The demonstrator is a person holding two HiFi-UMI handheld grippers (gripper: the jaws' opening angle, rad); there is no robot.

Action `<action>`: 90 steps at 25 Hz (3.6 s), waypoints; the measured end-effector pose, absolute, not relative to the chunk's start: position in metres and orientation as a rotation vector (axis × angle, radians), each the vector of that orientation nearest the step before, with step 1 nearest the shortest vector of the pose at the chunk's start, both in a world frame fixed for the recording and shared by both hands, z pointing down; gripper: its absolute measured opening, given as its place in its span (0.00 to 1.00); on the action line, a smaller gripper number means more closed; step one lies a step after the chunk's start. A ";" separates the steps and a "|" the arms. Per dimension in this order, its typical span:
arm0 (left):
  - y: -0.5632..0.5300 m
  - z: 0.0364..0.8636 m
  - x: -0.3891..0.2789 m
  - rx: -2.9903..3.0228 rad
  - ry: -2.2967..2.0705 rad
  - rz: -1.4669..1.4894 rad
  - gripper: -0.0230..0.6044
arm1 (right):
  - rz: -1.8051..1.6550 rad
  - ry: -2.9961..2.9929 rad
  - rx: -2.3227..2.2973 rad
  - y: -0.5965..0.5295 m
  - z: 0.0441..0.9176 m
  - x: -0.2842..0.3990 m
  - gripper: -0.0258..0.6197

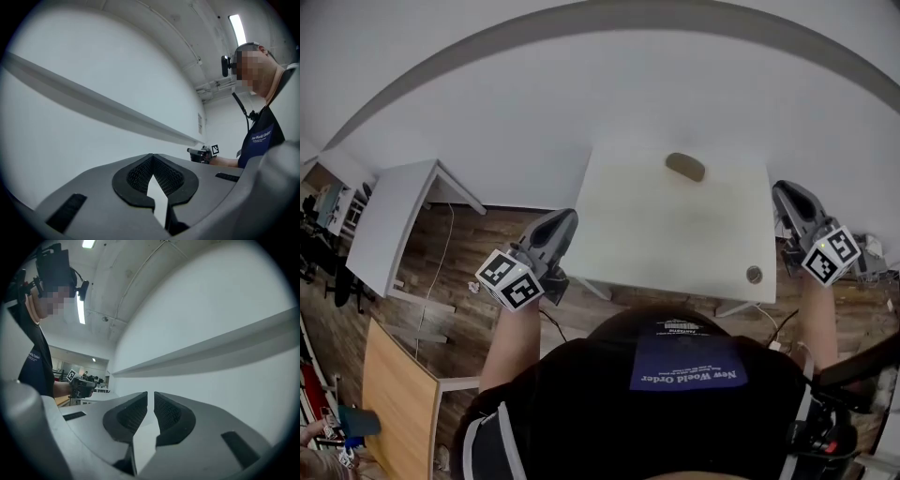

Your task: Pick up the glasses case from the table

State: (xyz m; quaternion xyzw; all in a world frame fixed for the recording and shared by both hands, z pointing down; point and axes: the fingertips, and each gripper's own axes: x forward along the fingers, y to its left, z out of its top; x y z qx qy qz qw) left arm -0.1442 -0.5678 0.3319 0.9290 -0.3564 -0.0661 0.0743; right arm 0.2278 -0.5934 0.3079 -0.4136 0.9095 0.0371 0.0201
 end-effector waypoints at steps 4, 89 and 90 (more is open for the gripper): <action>-0.607 0.324 -0.100 2.764 -1.131 -0.183 0.03 | 0.132 2.833 -1.203 -0.650 0.301 0.268 0.04; -1.085 0.586 -0.003 2.732 -0.534 0.099 0.03 | -0.355 3.855 -1.003 -1.098 0.718 0.088 0.58; -1.086 0.588 -0.001 2.731 -0.529 0.101 0.03 | -0.375 3.870 -1.005 -1.099 0.725 0.088 0.59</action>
